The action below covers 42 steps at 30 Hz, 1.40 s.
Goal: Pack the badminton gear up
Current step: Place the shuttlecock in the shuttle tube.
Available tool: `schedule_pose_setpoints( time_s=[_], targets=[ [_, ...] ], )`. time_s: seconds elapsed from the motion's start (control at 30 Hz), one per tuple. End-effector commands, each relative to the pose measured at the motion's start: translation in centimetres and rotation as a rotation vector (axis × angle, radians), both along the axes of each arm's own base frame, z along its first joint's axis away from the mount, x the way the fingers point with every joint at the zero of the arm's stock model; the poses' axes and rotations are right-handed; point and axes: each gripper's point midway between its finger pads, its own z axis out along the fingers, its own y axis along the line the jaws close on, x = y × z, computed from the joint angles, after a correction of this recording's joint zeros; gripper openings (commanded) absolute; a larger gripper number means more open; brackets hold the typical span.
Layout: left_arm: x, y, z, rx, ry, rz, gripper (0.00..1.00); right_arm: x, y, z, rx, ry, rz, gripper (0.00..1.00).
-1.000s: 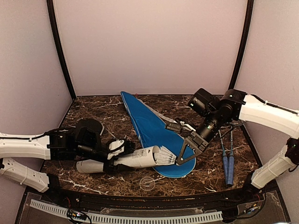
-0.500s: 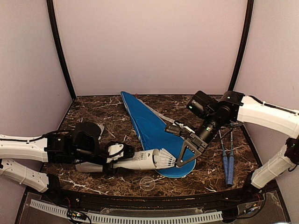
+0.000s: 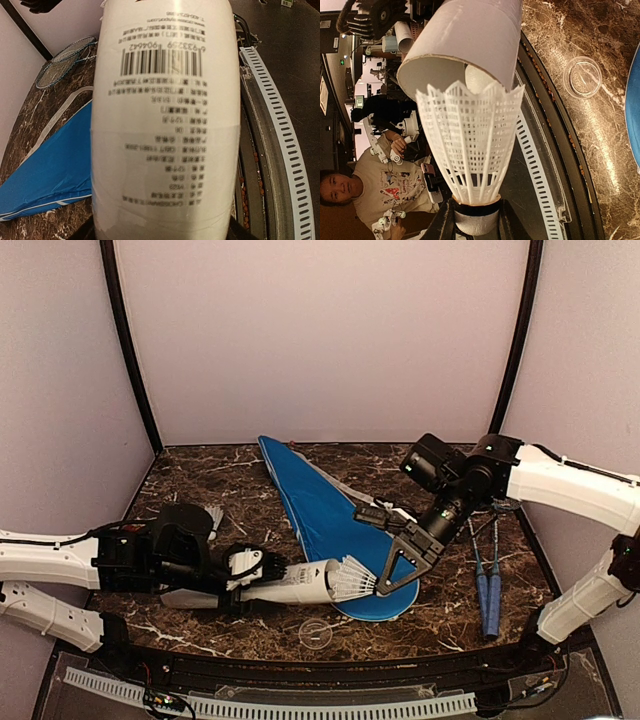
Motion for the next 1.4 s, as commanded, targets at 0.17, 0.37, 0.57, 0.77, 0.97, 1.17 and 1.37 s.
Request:
schedule_pose_setpoints(
  time_s=[0.17, 0.37, 0.57, 0.77, 0.97, 1.17, 1.37],
  targets=[
    [-0.3, -0.4, 1.8, -0.066, -0.045, -0.023, 0.63, 1.0, 0.5, 0.2, 0.009, -0.011, -0.023, 0.12],
    [-0.1, -0.7, 1.0, -0.032, -0.025, -0.017, 0.63, 0.7, 0.8, 0.1, -0.009, -0.041, 0.006, 0.12],
    [-0.2, -0.9, 0.6, -0.02, -0.009, -0.018, 0.63, -1.2, 1.5, -0.2, -0.046, -0.061, 0.078, 0.12],
    [-0.2, -0.8, 0.8, -0.029, -0.009, -0.015, 0.63, -2.9, 1.4, -1.3, -0.087, -0.039, 0.124, 0.11],
    [-0.4, -0.7, 1.1, -0.043, -0.02, -0.028, 0.63, -2.8, 1.7, -1.7, -0.094, -0.025, 0.102, 0.1],
    [-0.6, -0.5, 1.9, -0.074, -0.034, -0.035, 0.63, -2.6, 1.8, -2.0, -0.104, 0.002, 0.086, 0.1],
    [-0.9, -0.5, 2.1, -0.082, -0.049, -0.038, 0.63, -1.7, 1.4, -2.2, -0.114, 0.024, 0.039, 0.1]
  ],
)
